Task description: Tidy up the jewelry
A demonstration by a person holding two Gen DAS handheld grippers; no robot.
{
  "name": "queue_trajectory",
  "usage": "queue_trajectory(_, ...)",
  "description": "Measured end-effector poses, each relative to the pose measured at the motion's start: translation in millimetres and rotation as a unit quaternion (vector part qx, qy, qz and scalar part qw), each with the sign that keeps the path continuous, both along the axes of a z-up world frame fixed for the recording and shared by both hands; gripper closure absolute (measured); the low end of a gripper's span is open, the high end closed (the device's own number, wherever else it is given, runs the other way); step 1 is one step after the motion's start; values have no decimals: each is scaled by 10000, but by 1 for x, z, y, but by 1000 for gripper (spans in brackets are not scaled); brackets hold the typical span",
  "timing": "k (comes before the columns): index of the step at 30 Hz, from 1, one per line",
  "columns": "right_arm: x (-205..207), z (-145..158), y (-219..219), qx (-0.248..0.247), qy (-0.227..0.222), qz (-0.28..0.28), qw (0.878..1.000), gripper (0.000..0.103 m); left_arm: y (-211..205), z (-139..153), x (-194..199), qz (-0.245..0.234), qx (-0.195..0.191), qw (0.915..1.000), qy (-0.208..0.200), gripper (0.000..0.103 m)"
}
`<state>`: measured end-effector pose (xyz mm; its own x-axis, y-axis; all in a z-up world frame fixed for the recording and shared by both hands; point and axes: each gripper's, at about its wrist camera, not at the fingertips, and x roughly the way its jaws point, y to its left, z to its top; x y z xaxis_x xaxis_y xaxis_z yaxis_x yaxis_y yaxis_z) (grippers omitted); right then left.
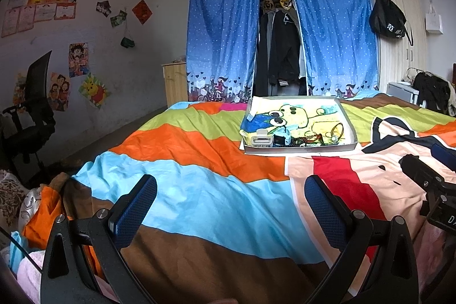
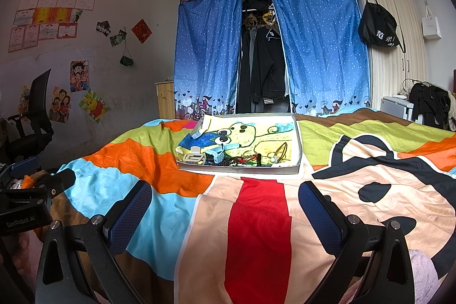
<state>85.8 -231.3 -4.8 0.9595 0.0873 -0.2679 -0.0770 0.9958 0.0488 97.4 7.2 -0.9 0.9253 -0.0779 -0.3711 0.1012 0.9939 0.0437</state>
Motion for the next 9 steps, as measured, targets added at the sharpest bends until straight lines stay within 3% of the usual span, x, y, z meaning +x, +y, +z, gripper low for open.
queue_trajectory(9, 0, 0, 0, -3, 6, 0, 10000, 0, 5, -1, 3, 7, -7, 10000, 57, 1)
